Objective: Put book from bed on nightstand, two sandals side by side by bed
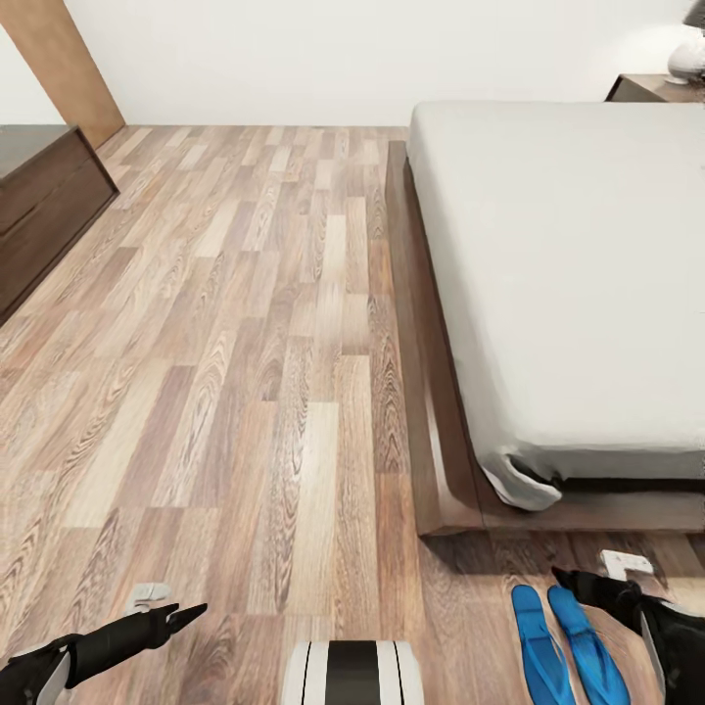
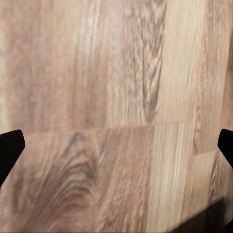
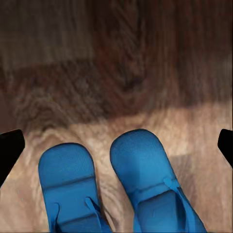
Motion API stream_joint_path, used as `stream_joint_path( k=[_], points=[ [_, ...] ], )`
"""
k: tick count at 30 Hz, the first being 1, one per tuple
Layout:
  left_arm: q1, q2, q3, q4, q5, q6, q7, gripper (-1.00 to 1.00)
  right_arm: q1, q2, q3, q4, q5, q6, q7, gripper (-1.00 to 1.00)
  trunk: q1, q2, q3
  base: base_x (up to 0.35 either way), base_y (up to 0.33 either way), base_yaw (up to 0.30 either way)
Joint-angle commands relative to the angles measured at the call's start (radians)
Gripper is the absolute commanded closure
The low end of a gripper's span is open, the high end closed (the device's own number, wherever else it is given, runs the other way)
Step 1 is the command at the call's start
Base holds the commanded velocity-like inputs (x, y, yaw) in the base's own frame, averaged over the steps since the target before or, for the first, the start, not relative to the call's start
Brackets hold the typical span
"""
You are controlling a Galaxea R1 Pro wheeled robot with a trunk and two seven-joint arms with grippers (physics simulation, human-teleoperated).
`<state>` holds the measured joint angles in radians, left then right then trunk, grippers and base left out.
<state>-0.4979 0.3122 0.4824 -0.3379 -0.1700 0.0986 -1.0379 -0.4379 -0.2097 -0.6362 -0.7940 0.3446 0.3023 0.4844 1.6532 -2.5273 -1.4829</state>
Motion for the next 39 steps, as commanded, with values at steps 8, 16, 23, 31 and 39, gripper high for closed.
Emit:
stream_joint_path(
  k=[8, 16, 23, 31, 39],
  points=[
    [-0.001, -0.007, 0.008, -0.001, -0.009, 0.009, -0.001, -1.00, 0.007, -0.074, -0.300, -0.045, 0.009, 0.117, 0.289, -1.00, -0.004, 0.002, 0.030, 0.000, 0.000, 0.000],
    [-0.001, -0.010, 0.007, 0.076, -0.013, -0.019, 0.013, -1.00, 0.013, -0.076, -0.431, 0.313, 0.014, -0.031, 0.326, -1.00, -0.007, 0.004, 0.061, 0.000, 0.000, 0.000],
    [-0.001, -0.008, 0.005, 0.125, -0.013, -0.107, 0.047, -1.00, 0.013, -0.074, -0.434, 0.378, 0.014, -0.127, 0.328, -1.00, -0.010, 0.005, 0.088, 0.000, 0.000, 0.000],
    [0.000, -0.013, 0.005, 0.144, -0.012, -0.124, 0.058, -1.00, 0.013, -0.073, -0.435, 0.386, 0.015, -0.160, 0.329, -1.00, -0.014, 0.007, 0.119, 0.000, 0.000, 0.000],
    [0.000, -0.008, 0.006, 0.145, -0.011, -0.124, 0.056, -1.00, 0.013, -0.074, -0.435, 0.386, 0.014, -0.162, 0.331, -1.00, -0.018, 0.009, 0.150, 0.000, 0.000, 0.000]
  ],
)
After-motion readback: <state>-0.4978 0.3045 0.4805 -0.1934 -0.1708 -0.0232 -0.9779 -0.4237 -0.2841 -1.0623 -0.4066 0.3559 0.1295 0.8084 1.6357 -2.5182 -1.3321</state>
